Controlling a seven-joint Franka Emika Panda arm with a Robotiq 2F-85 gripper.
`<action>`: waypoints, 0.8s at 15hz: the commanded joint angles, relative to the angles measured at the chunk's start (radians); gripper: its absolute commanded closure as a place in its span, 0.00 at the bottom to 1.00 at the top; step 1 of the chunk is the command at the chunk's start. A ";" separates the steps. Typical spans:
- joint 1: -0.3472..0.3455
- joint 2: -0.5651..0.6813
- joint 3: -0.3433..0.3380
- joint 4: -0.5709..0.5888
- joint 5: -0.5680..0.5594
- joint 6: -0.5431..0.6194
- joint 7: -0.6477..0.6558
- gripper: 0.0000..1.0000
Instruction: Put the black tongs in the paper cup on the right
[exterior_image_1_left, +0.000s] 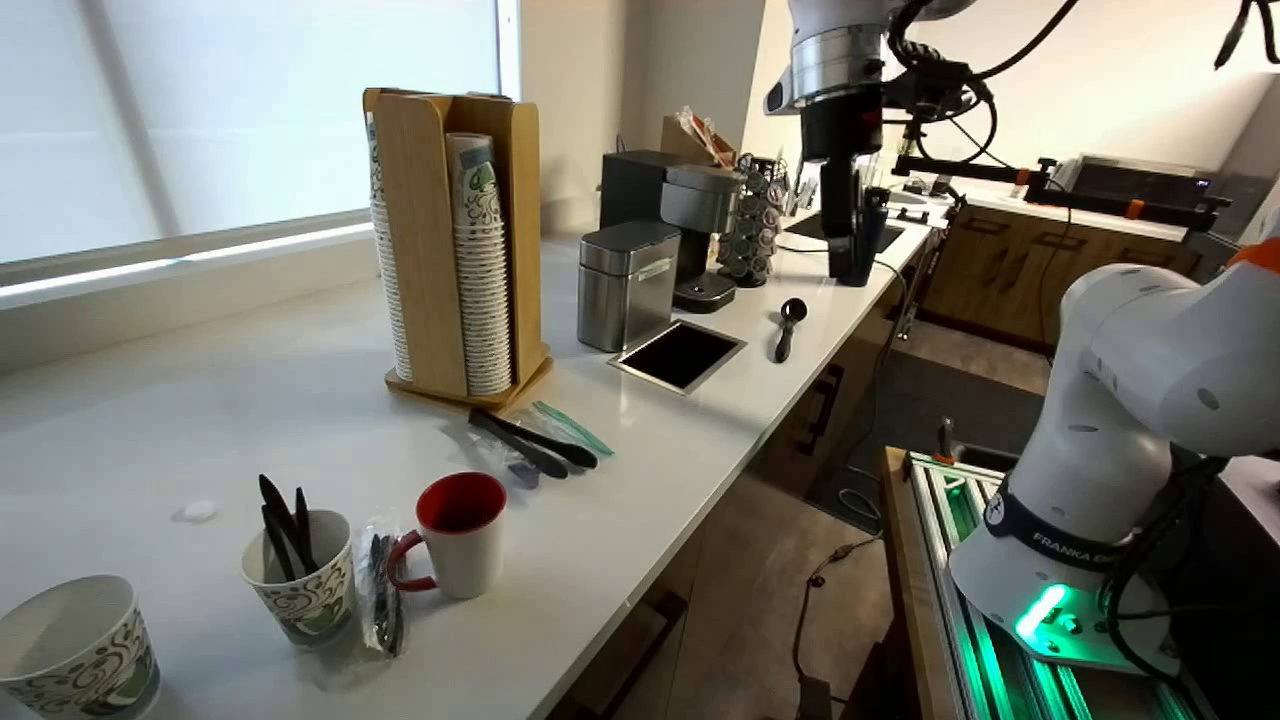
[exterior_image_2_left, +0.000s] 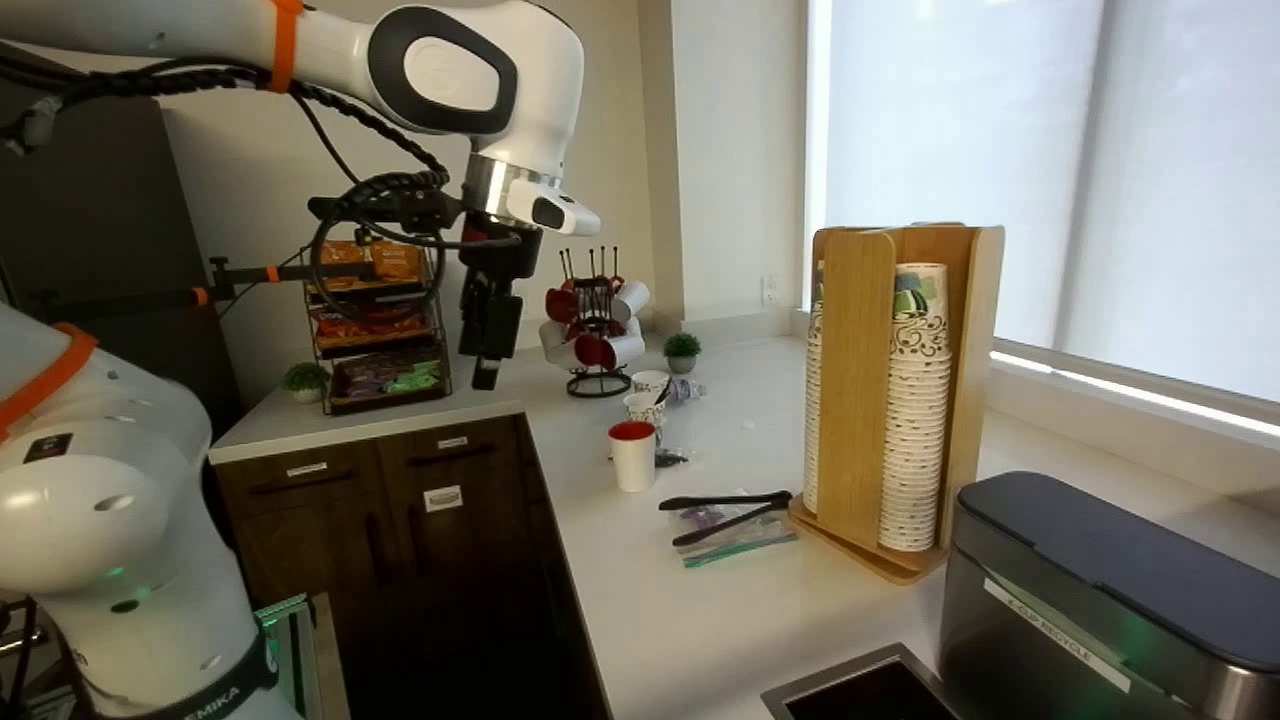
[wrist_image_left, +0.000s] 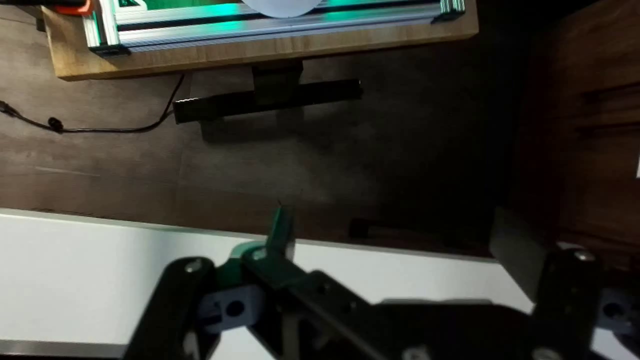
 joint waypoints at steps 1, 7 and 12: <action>-0.061 0.144 0.056 0.068 -0.016 0.132 0.139 0.00; -0.092 0.388 0.095 0.242 -0.014 0.119 0.396 0.00; -0.079 0.394 0.085 0.232 -0.016 0.152 0.377 0.00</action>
